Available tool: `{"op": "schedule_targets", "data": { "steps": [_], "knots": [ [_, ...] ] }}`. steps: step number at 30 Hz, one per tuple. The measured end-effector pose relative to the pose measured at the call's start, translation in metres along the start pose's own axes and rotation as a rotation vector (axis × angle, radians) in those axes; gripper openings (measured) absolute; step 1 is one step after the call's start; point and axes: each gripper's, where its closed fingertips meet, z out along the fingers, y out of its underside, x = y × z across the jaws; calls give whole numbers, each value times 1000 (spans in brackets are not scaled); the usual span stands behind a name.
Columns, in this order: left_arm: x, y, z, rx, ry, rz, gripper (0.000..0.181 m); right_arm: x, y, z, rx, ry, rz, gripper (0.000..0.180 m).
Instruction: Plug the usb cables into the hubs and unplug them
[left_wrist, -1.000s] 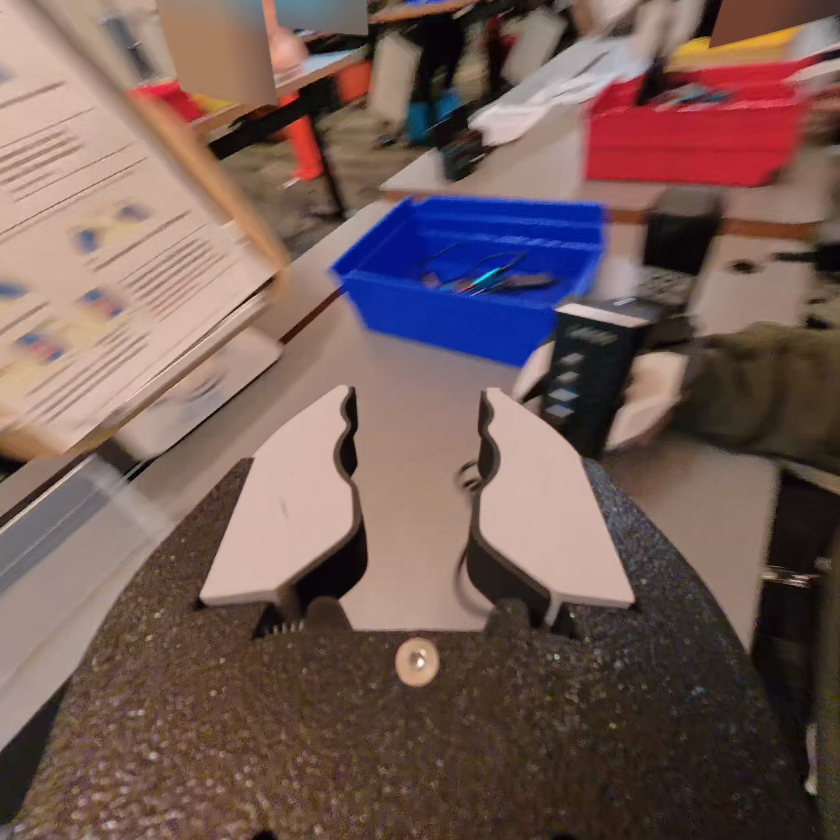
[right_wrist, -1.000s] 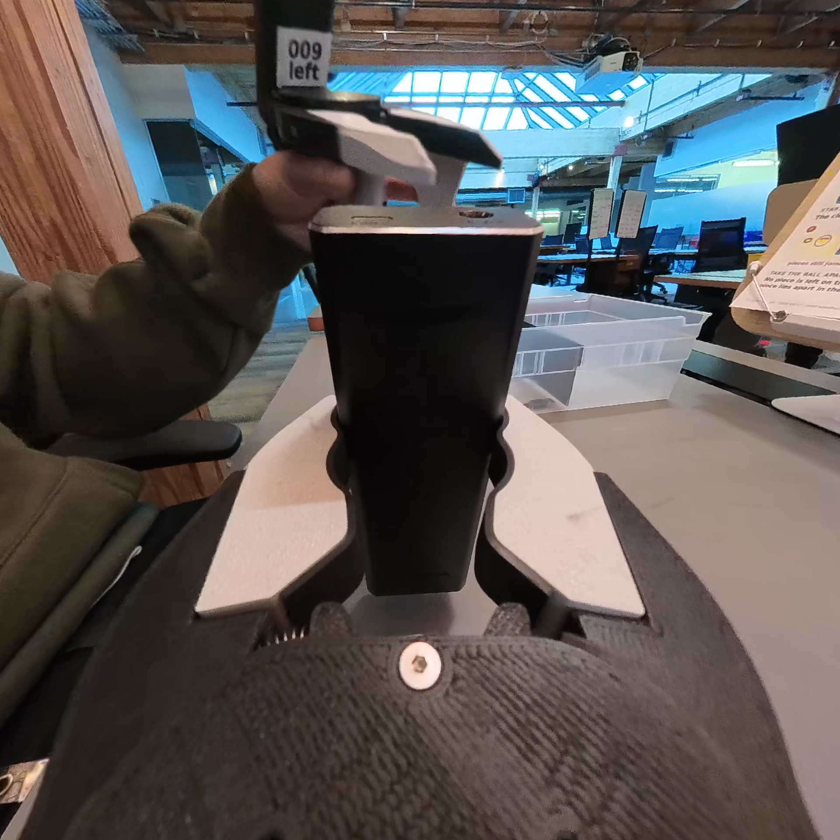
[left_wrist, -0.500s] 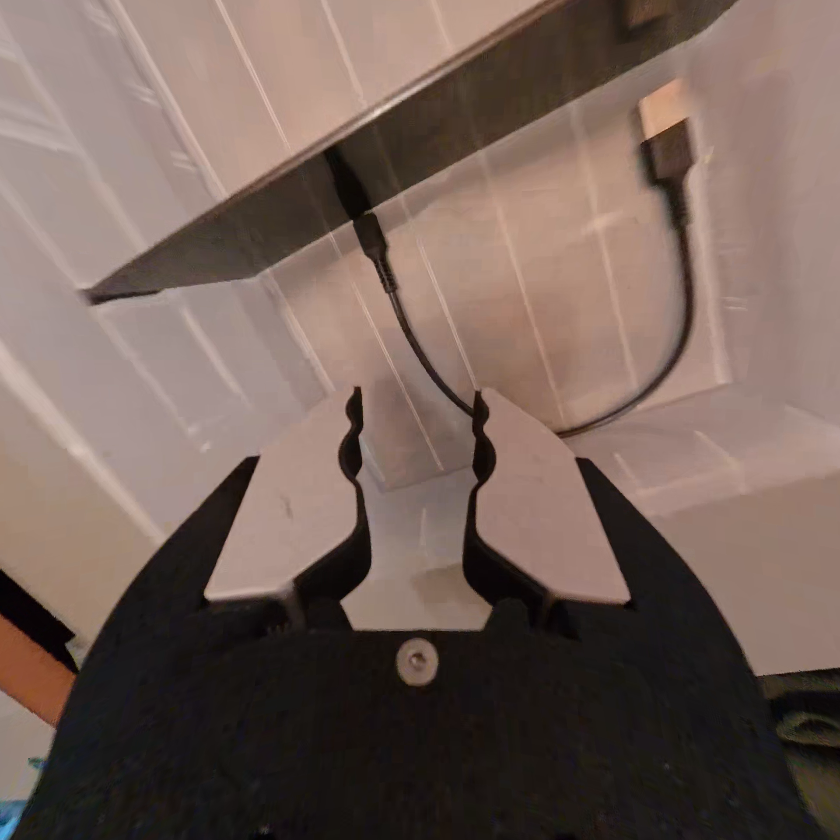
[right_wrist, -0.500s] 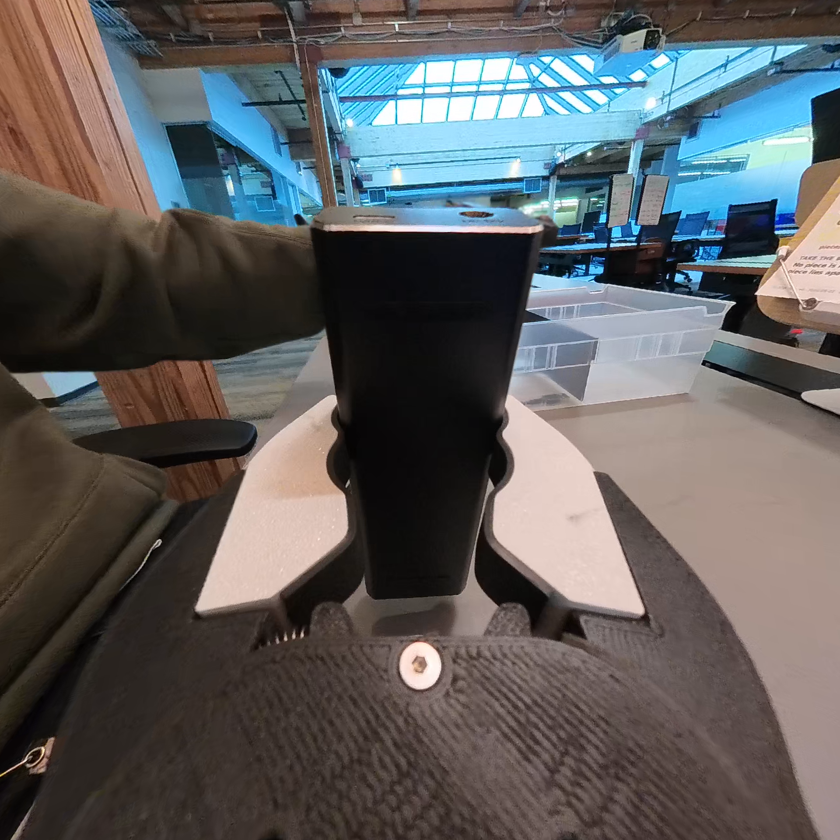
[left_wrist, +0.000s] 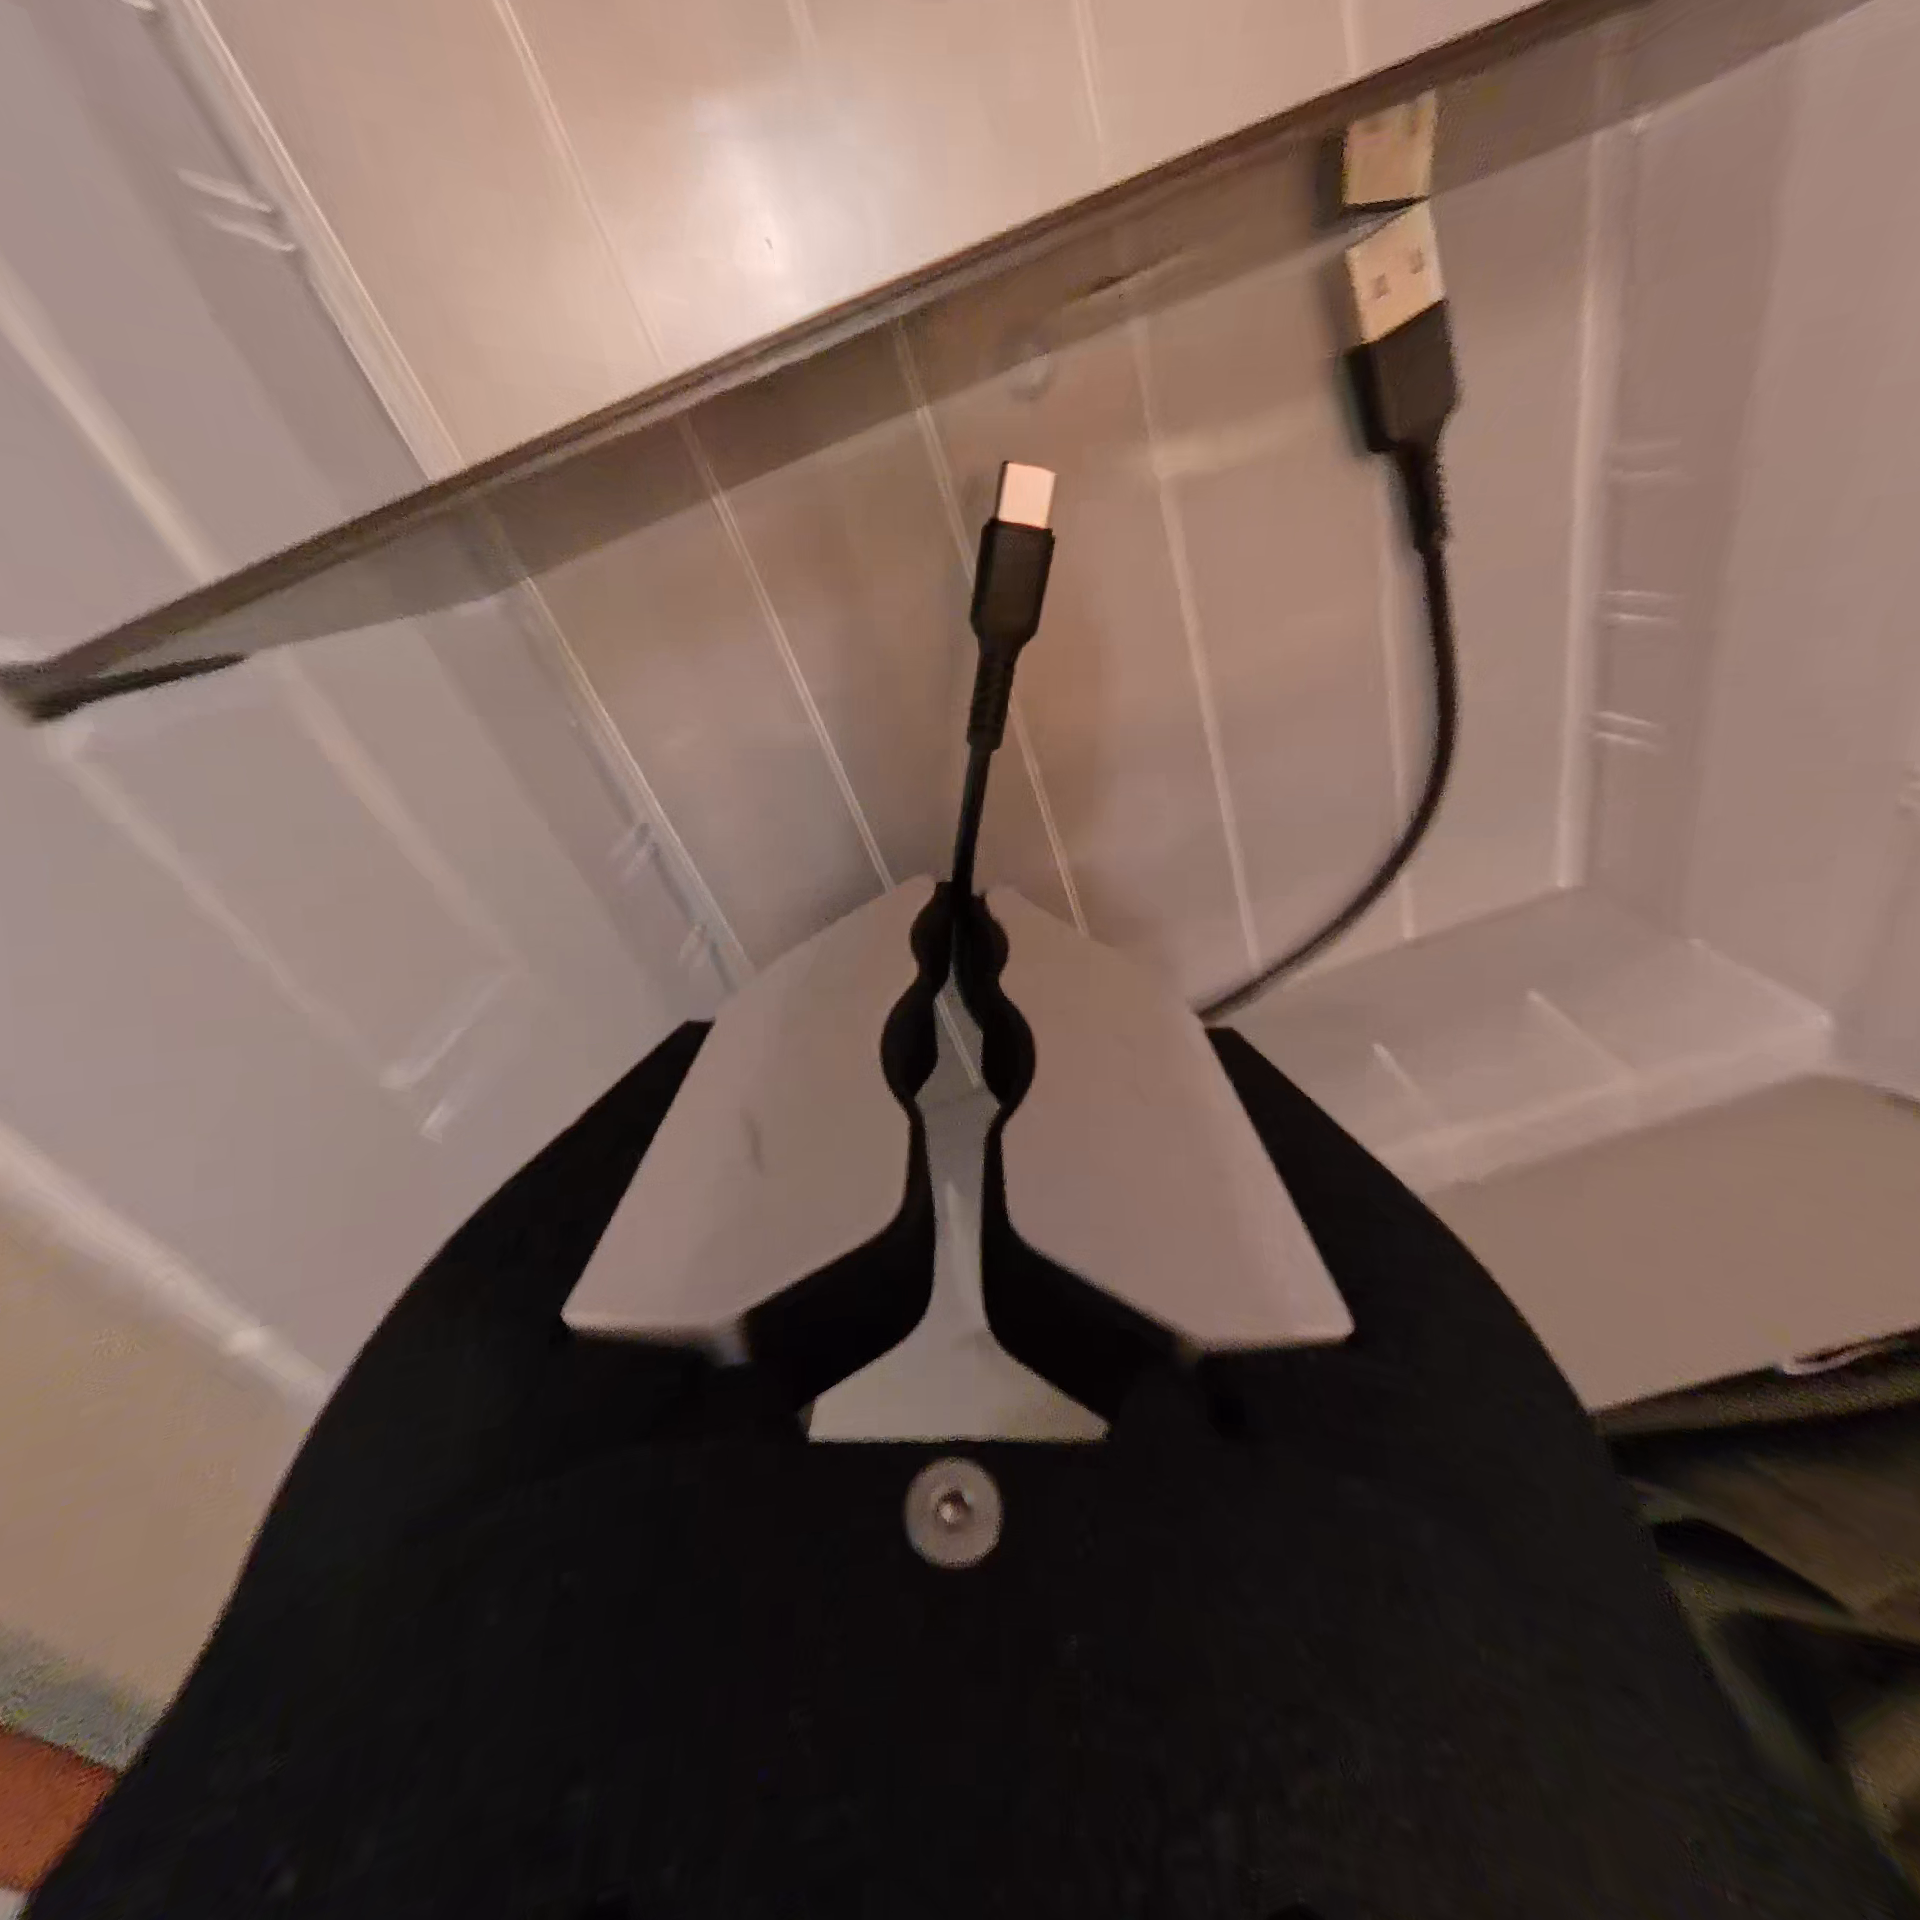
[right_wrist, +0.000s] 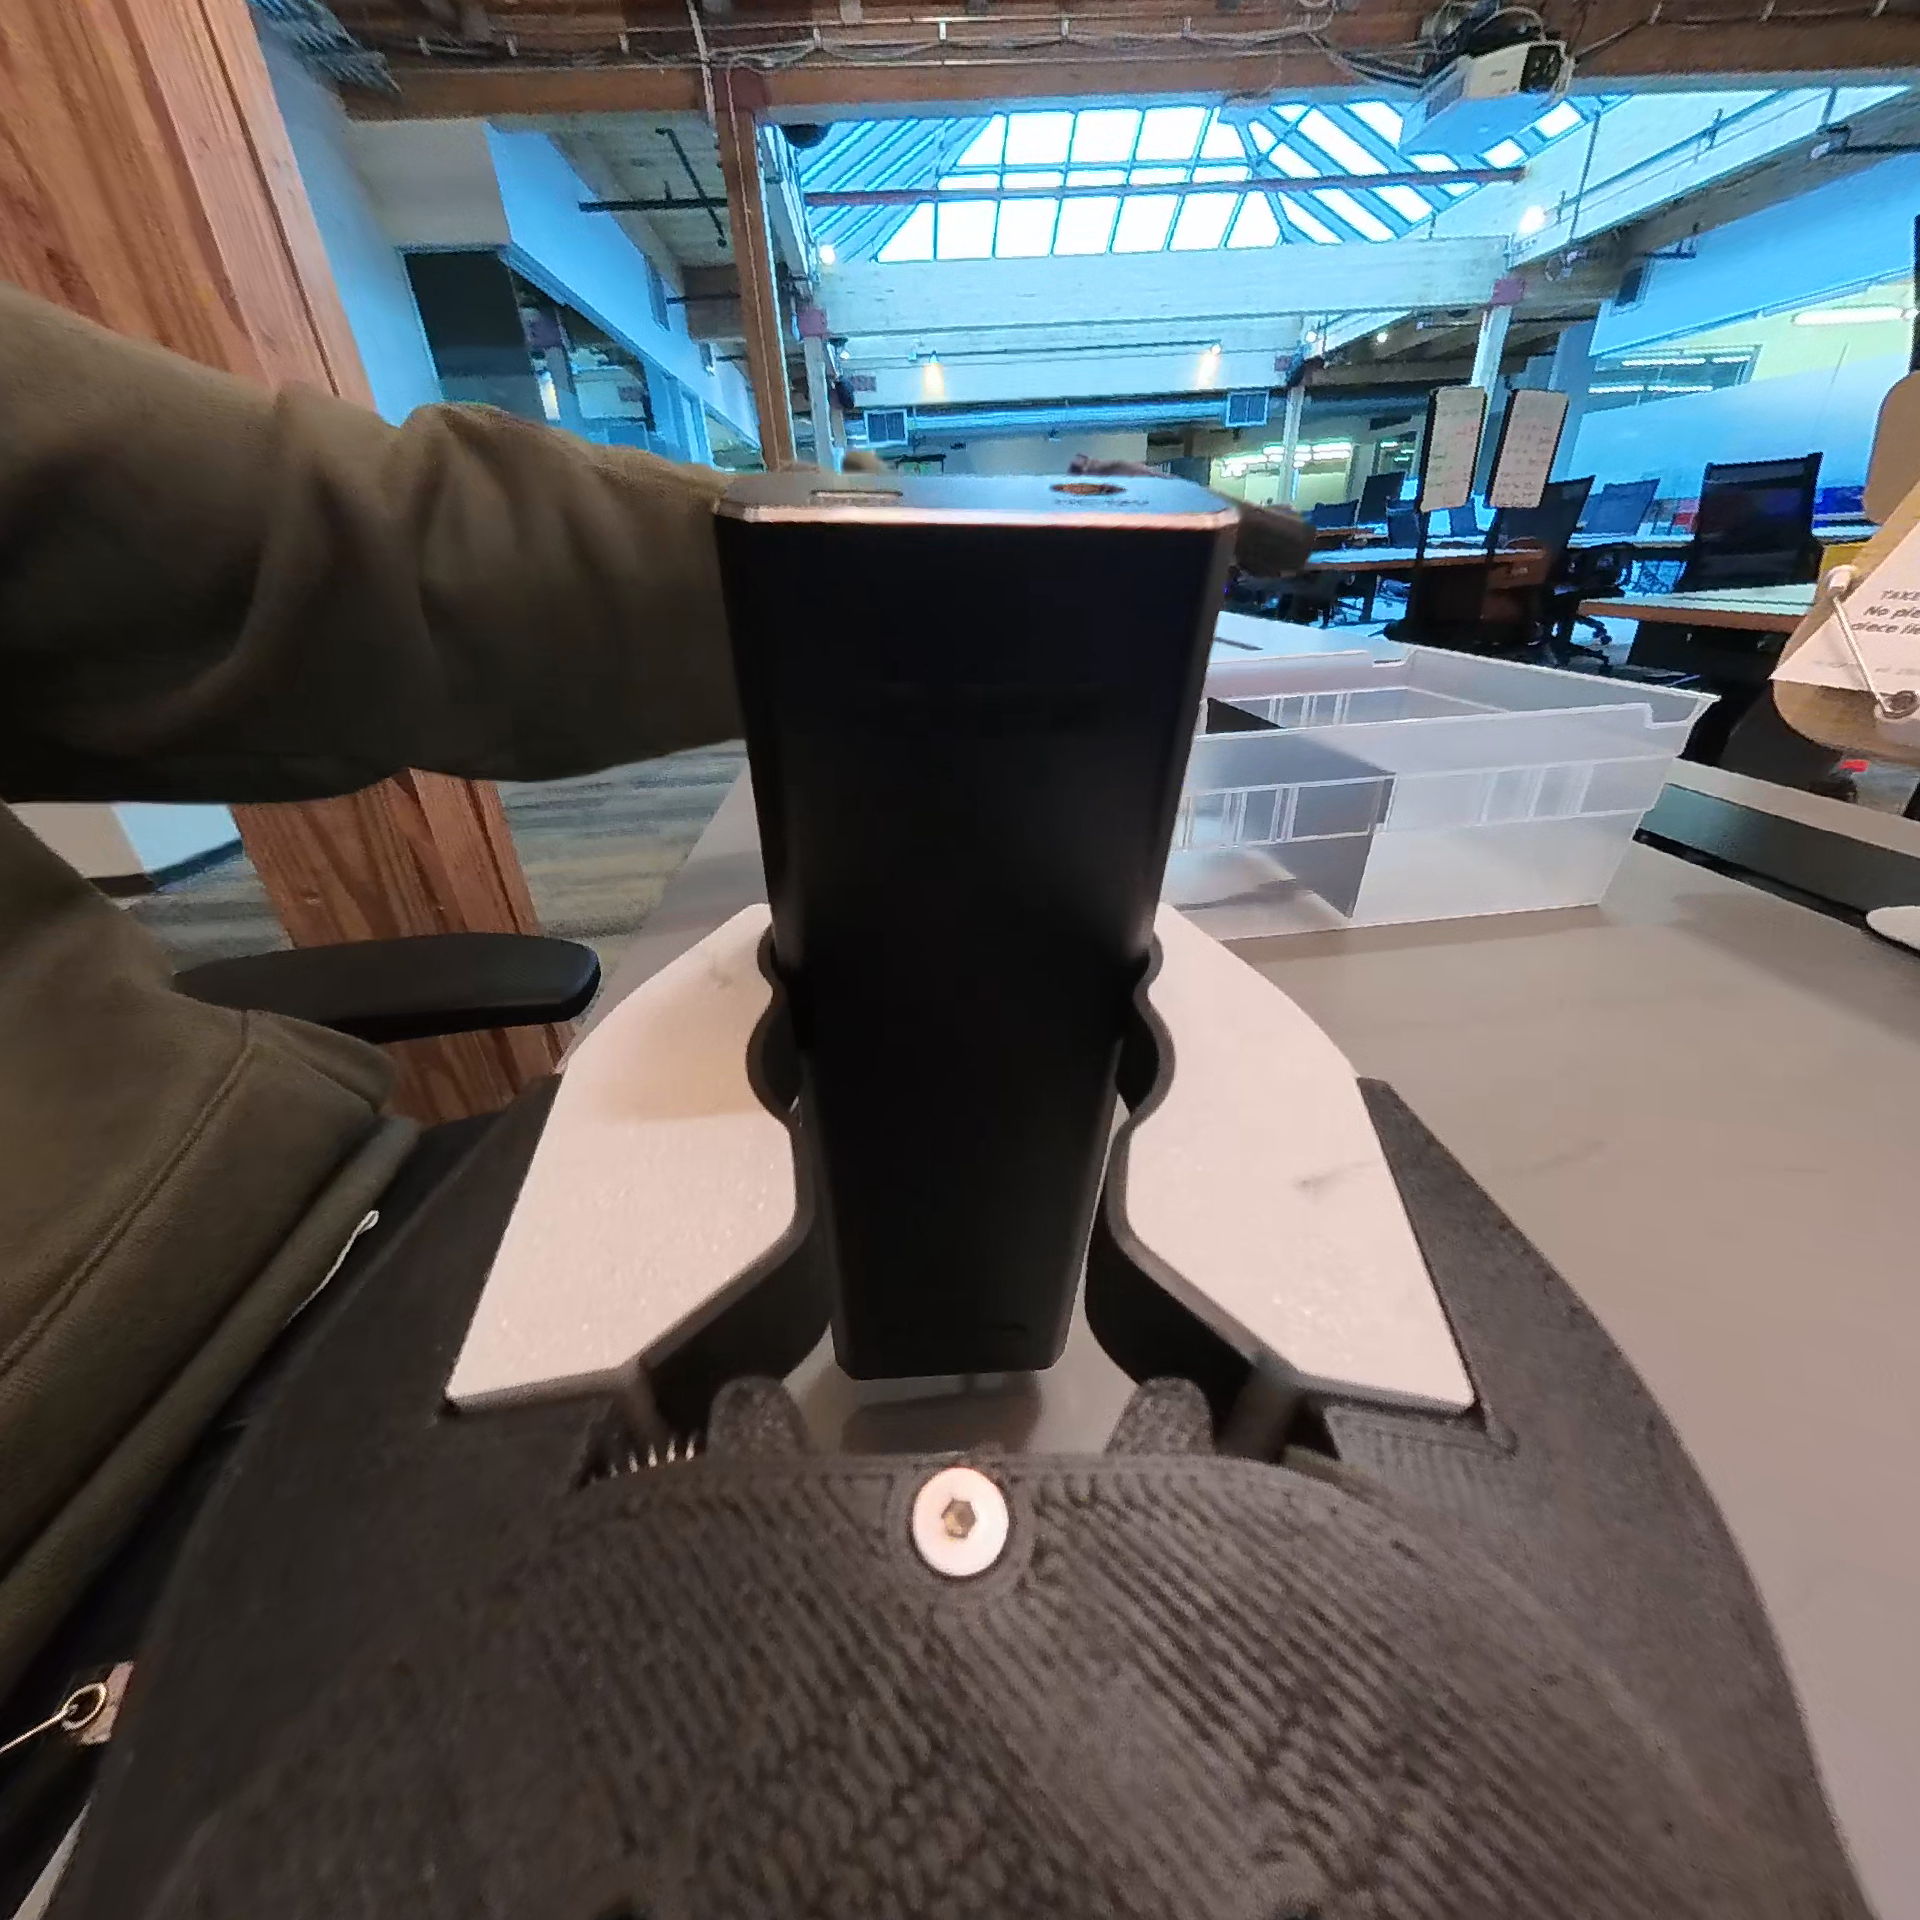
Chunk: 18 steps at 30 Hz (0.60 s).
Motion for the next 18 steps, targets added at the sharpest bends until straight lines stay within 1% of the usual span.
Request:
{"op": "schedule_targets", "data": {
  "steps": [3, 5, 8, 10, 13, 15, 18],
  "knots": [
    [3, 4, -29, -13, -23, 103, 2, 0, 0, 0, -1, 1, -2, 61],
    [11, 1, -55, 15, -50, 176, 2, 0, 0, 0, -4, 1, -5, 61],
    [33, -12, -104, 165, -95, 276, 2, 0, 0, 0, 4, 7, -8, 61],
    [59, -16, -140, 288, -101, 353, 2, 3, -2, -2, 21, 24, 0, 61],
    [116, -7, -184, 449, -26, 506, 2, 7, -8, -8, 69, 43, 11, 61],
    [147, 2, -203, 546, 3, 578, 2, 13, -10, -16, 79, 76, -2, 61],
    [187, 18, -217, 698, 77, 643, 2, 23, -14, -31, 97, 122, -3, 61]
  ]
}}
